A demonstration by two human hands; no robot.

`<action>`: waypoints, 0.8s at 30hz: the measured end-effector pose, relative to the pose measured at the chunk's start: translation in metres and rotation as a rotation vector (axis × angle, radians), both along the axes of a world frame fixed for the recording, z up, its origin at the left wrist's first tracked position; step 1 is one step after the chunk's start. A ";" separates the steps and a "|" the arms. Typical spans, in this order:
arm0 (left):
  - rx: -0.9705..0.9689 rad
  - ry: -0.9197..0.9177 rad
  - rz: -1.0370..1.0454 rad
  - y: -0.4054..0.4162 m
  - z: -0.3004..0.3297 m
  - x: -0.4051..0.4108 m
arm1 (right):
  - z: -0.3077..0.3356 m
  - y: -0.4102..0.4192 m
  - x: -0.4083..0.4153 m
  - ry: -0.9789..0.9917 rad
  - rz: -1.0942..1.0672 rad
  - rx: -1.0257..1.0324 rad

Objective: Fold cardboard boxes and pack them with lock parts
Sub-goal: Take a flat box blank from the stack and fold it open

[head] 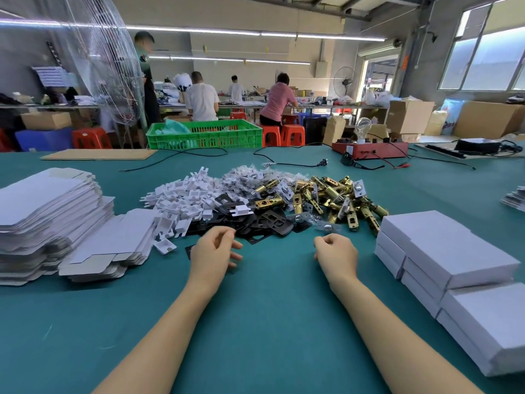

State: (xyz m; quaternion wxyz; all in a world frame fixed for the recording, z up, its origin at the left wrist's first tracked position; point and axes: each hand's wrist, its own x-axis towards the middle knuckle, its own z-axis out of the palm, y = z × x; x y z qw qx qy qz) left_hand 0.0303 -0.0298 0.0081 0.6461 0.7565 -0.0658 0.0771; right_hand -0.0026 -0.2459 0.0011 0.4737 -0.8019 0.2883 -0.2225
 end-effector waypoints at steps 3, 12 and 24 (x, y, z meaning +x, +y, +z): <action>0.196 -0.106 0.306 0.024 0.005 0.009 | 0.002 0.000 0.003 0.030 -0.030 -0.003; 0.691 -0.084 0.817 0.079 0.005 0.021 | -0.002 -0.023 0.010 -0.140 -0.019 -0.171; 0.976 0.272 0.646 0.073 -0.002 0.023 | -0.004 -0.035 0.014 0.081 0.072 -0.368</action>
